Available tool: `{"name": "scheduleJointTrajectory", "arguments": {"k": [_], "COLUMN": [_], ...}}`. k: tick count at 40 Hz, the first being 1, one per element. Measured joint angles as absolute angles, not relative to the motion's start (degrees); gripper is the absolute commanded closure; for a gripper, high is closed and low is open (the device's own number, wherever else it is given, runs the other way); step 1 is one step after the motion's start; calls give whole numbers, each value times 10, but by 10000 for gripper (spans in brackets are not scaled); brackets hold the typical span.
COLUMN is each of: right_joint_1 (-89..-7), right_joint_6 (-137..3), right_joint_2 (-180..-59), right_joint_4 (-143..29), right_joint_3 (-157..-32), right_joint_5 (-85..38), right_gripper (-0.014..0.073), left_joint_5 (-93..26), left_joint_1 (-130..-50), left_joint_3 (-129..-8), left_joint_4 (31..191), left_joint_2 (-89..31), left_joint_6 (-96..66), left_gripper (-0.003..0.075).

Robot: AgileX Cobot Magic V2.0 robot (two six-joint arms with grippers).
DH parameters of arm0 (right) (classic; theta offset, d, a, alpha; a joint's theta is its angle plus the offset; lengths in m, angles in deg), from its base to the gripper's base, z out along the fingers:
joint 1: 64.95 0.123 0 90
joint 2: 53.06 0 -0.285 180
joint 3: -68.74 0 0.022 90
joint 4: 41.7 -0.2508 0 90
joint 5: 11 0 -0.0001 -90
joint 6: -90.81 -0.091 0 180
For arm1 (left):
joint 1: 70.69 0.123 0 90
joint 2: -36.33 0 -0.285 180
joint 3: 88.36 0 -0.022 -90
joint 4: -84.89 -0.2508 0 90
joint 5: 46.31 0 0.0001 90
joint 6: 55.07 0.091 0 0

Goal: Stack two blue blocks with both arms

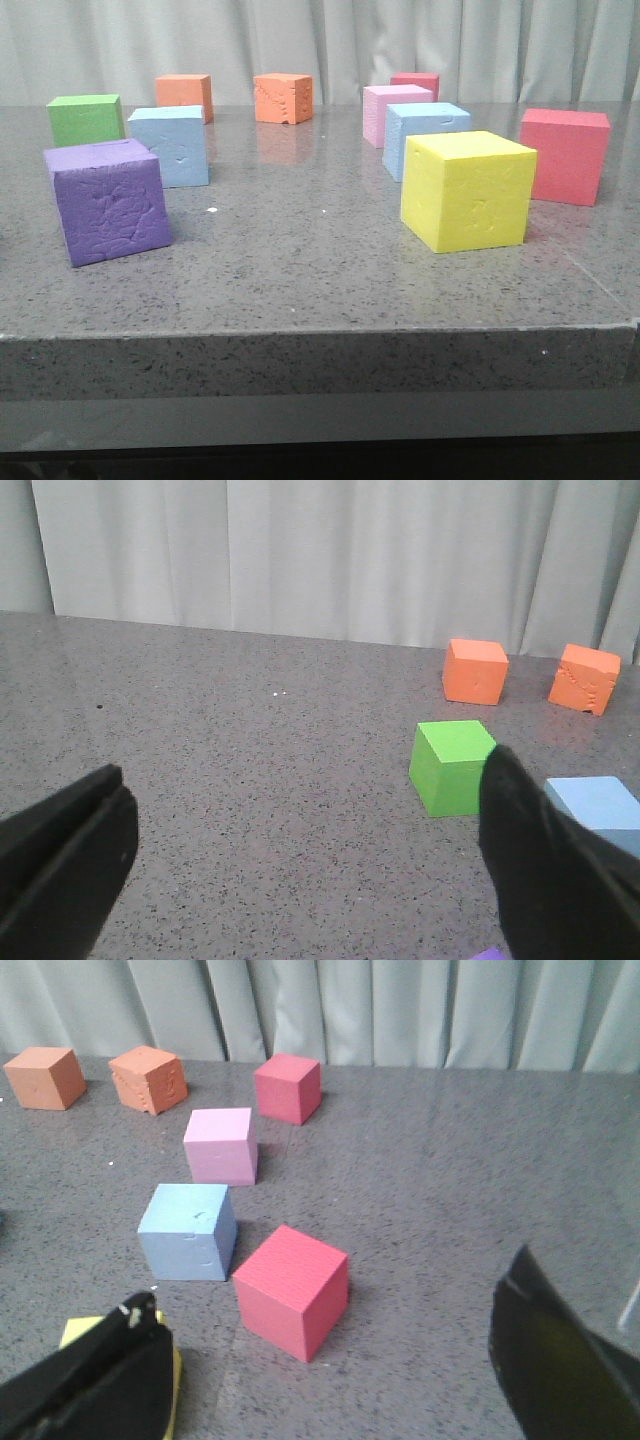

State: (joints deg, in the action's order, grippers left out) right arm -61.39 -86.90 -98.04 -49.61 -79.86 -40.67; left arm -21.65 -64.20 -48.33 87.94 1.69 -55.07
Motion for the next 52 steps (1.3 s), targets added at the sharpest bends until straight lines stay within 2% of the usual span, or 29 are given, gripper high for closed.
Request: {"name": "scheduleJointTrajectory", "arguments": {"k": [14,28,44,52], "right_joint_1": [-614,-593,-487,-475], "right_joint_6": [-871,-892,-927,-959], "right_joint_2": [-1216,-1440,-1602,-1639], "right_joint_4": [-516,-517,-518,-515], "right_joint_3": [-933,-1100,-1258,-1297], "right_joint_5": [-417,-510,-569,-579], "right_gripper": [-52,-52,-52,-52], "left_joint_5": [-216,-216,-216,-216], "left_joint_1": [-642,-642,-642,-642], "left_joint_3": [-483,-483,-483,-483], "left_joint_4": [879,879,879,879], "left_joint_2": [17,17,17,17], "left_joint_6": [-551,-551,-551,-551], "left_gripper": [48,48,48,48]}}
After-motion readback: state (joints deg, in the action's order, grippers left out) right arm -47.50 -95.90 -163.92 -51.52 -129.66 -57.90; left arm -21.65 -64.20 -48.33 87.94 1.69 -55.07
